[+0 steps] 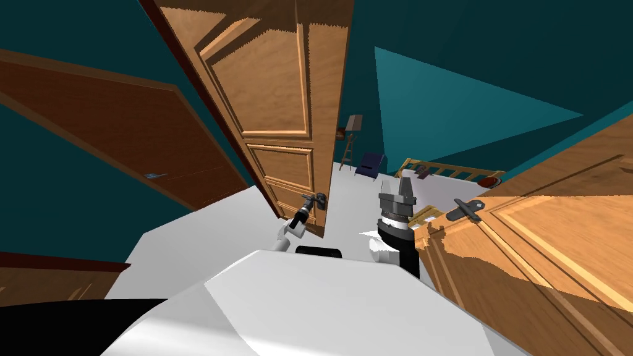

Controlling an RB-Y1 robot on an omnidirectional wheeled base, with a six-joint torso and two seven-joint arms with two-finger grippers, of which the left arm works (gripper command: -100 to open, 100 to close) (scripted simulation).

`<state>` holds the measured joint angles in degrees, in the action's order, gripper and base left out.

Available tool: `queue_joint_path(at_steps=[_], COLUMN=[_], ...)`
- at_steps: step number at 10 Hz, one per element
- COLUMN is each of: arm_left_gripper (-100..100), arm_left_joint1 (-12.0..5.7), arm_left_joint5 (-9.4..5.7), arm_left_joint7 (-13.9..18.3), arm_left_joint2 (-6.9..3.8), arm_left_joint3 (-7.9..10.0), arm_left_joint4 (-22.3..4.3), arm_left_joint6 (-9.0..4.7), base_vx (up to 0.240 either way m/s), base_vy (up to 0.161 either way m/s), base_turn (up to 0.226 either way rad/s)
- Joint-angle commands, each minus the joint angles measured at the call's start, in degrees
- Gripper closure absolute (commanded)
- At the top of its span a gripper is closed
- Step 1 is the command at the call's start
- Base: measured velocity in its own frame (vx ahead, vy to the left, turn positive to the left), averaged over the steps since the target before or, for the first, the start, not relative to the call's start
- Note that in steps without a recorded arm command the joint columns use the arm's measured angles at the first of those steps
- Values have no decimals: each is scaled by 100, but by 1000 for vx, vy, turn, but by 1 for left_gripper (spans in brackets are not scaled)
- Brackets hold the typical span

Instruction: Push the door open

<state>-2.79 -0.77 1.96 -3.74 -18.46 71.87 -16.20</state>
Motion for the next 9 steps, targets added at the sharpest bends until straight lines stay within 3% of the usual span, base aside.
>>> queue_joint_path(at_steps=[1, 9], arm_left_gripper=[100, 100], arm_left_joint1=[-56, -236], arm_left_joint5=[-16, -43], arm_left_joint7=[-23, -142], arm_left_joint2=[-30, 159], arm_left_joint3=[187, 724], arm_left_joint4=[5, -238], arm_left_joint6=[-14, -7], base_vx=[90, 92], base_vy=[-128, -111], base_turn=[44, 57])
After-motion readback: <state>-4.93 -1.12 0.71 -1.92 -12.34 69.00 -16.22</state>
